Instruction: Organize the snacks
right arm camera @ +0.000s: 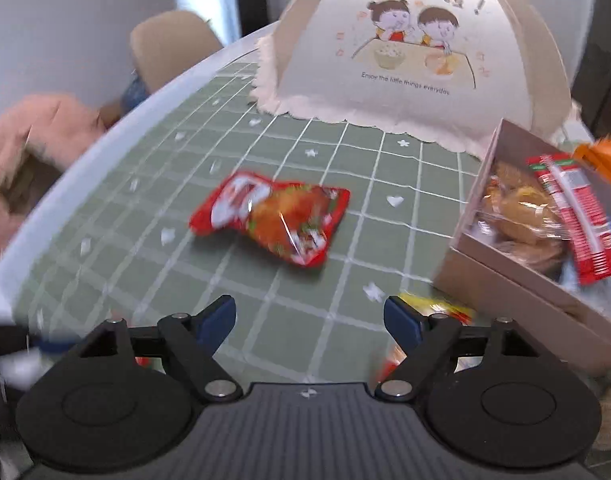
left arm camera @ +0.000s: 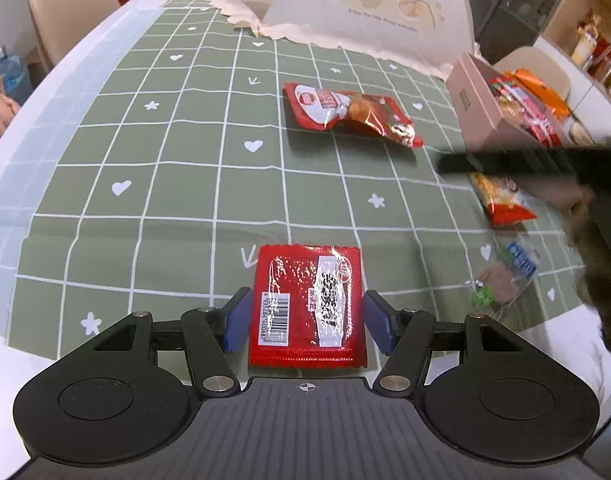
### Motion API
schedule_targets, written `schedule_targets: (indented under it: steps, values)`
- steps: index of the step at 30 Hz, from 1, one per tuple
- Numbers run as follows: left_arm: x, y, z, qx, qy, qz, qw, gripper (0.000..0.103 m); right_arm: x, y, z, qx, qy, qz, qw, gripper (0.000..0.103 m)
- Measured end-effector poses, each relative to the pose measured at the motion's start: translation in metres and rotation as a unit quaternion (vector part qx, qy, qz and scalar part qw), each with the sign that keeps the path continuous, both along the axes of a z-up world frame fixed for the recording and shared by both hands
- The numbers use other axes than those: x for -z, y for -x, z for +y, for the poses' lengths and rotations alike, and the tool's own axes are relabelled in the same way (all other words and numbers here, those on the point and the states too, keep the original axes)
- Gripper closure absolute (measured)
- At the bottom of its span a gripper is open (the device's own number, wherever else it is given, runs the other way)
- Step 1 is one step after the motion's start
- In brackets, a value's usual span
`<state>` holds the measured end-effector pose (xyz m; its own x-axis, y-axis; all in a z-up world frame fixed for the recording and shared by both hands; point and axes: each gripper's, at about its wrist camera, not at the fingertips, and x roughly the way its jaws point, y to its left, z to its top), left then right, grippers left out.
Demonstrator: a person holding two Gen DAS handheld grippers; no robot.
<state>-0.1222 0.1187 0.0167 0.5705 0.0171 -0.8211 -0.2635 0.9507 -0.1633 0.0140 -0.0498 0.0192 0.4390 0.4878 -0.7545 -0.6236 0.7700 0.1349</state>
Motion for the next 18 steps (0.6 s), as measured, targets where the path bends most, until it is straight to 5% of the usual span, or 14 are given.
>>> schedule_targets:
  steps: [4, 8, 13, 18]
  values:
    - [0.0, 0.0, -0.003, 0.005, -0.017, 0.012, 0.9998, 0.037, 0.002, -0.031, 0.038, 0.069, -0.032, 0.041, 0.996, 0.021]
    - [-0.001, 0.0, -0.003, 0.004, -0.016, 0.015, 0.9998, 0.037, -0.004, -0.046, 0.096, 0.015, 0.011, -0.071, 0.997, 0.021]
    - [-0.002, -0.003, 0.0, -0.002, -0.01, 0.014, 0.9998, 0.037, 0.025, -0.105, 0.125, 0.002, 0.024, 0.062, 0.998, 0.021]
    - [-0.002, -0.005, -0.001, -0.001, -0.012, 0.013, 0.9999, 0.037, 0.026, -0.079, 0.101, -0.044, 0.035, 0.044, 0.997, 0.026]
